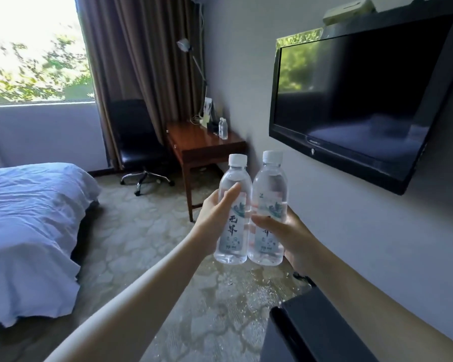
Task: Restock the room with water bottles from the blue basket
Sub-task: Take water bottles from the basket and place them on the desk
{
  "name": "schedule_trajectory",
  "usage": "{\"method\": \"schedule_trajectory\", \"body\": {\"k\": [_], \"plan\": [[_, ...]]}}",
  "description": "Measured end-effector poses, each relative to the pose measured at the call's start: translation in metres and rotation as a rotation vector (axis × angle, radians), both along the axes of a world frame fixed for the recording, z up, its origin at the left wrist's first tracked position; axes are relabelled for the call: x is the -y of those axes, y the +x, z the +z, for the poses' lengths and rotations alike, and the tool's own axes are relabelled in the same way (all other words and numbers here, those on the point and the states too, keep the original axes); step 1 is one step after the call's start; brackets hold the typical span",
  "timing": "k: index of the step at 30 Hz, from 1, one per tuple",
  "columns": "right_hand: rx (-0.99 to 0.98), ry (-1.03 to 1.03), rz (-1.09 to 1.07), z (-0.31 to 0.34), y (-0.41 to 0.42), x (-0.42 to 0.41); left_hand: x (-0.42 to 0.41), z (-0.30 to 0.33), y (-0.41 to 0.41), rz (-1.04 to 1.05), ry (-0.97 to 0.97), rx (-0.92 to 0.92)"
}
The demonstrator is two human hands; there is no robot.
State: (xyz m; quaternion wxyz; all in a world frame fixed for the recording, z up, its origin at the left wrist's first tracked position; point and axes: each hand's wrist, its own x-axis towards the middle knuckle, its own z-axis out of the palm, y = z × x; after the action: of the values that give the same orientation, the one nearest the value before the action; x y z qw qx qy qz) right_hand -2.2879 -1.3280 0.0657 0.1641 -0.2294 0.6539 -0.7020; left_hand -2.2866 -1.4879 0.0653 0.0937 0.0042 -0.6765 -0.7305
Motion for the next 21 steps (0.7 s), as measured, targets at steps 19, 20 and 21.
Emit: {"method": "schedule_trajectory", "body": {"k": [19,20,21], "plan": [[0.044,0.055,0.144,-0.013,-0.241,0.204,0.201,-0.009,-0.213,0.125,0.075,0.045],[0.047,0.050,0.137,-0.012,-0.252,0.218,0.216,-0.008,-0.225,0.117,0.071,0.040],[0.053,0.048,0.135,-0.012,-0.264,0.232,0.231,-0.007,-0.237,0.108,0.067,0.034]]}}
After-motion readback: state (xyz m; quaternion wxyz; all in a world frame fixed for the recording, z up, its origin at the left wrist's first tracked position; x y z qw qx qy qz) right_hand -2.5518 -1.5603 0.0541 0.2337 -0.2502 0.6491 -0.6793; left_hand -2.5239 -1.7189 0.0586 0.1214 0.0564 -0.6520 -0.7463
